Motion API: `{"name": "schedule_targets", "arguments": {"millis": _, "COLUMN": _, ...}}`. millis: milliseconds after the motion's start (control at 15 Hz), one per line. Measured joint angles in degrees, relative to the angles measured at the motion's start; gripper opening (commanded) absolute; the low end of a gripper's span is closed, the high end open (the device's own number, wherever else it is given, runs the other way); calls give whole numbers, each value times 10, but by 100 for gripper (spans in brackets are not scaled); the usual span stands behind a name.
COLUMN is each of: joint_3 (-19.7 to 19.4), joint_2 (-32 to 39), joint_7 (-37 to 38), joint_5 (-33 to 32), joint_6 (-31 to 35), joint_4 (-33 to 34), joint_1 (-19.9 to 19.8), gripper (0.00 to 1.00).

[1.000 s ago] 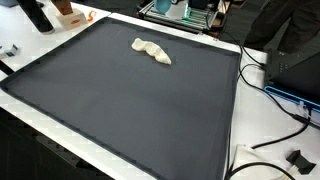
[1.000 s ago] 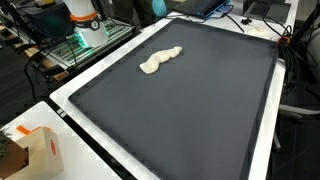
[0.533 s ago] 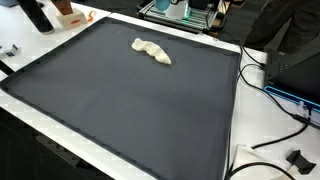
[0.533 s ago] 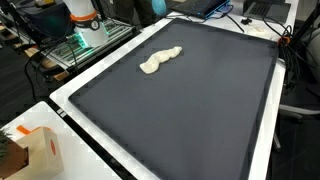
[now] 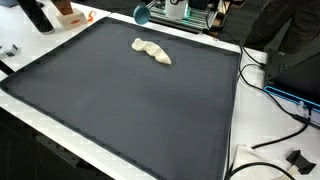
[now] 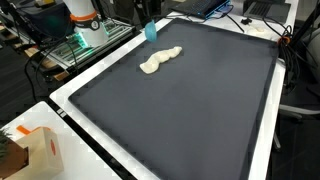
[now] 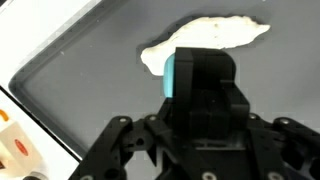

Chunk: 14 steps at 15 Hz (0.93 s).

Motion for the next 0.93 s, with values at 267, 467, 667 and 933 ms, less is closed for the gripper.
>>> {"name": "schedule_targets", "arguments": {"millis": 267, "joint_3": 18, "joint_2": 69, "joint_7": 162, "joint_5": -156, "joint_6": 6, "joint_4": 9, "joint_1": -2, "gripper": 25}}
{"name": "schedule_targets", "arguments": {"millis": 467, "joint_3": 19, "joint_2": 110, "joint_7": 271, "joint_5": -254, "joint_6": -38, "joint_4": 28, "joint_1": 9, "gripper": 25}}
{"name": "schedule_targets", "arguments": {"millis": 667, "joint_3": 17, "joint_2": 150, "joint_7": 346, "joint_5": -318, "joint_6": -118, "joint_4": 55, "joint_1": 30, "gripper": 25}}
{"name": "schedule_targets", "arguments": {"millis": 933, "joint_3": 11, "joint_2": 210, "joint_7": 388, "joint_5": -360, "joint_6": -243, "joint_4": 98, "joint_1": 71, "gripper": 25}}
